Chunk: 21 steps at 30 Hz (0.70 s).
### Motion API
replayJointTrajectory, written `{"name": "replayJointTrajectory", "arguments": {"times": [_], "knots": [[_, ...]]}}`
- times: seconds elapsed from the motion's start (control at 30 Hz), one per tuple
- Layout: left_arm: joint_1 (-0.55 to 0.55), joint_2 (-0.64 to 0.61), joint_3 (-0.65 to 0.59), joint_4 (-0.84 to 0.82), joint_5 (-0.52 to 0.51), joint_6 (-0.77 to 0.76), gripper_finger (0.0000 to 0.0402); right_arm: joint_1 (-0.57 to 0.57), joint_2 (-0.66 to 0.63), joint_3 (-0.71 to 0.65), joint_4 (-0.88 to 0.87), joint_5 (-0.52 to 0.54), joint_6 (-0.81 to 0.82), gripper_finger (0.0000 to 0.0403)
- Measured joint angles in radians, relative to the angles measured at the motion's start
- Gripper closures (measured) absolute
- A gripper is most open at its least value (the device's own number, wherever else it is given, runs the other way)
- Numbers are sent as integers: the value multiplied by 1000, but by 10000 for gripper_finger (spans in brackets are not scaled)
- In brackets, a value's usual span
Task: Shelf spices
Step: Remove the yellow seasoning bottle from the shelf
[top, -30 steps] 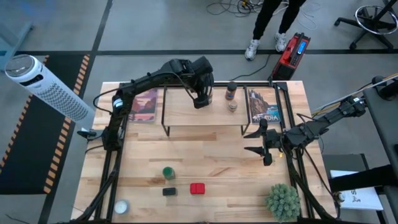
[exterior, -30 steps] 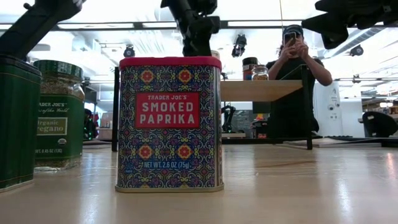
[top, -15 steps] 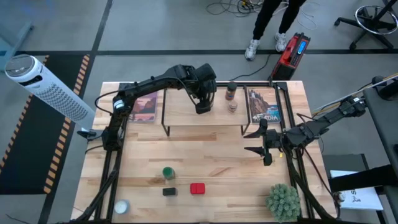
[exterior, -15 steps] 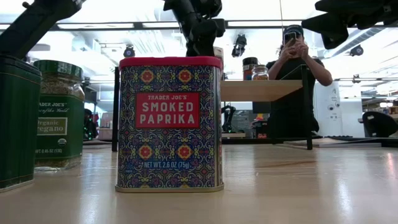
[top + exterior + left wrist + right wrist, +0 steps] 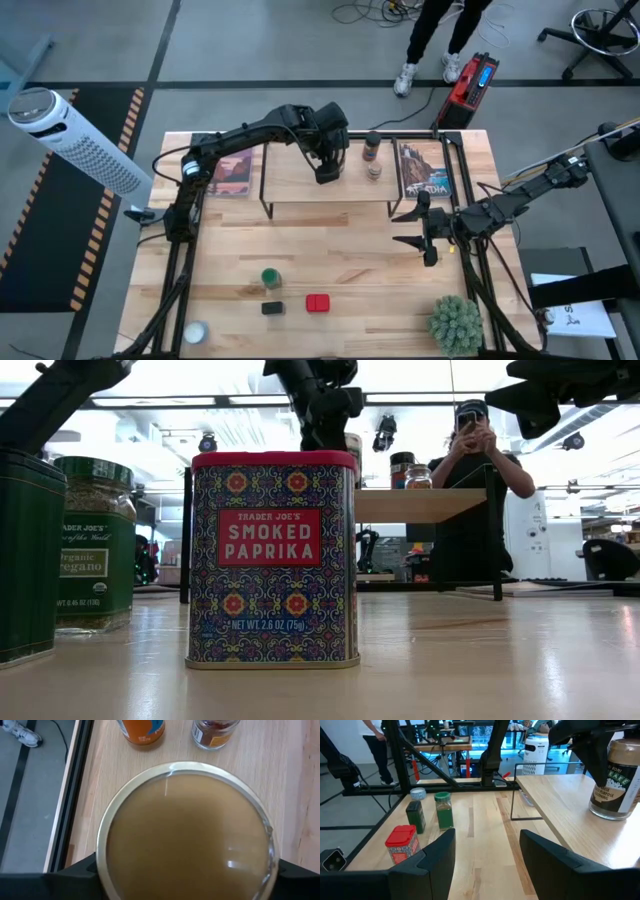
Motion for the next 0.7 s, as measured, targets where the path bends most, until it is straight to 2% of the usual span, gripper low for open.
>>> {"name": "replayJointTrajectory", "arguments": {"times": [0.47,0.7], "knots": [[-27,-67,2,-46,4,-21,142,0,0,0,0,0,0,204],[-82,-114,2,-80,5,-57,142,0,0,0,0,0,1,204]]}}
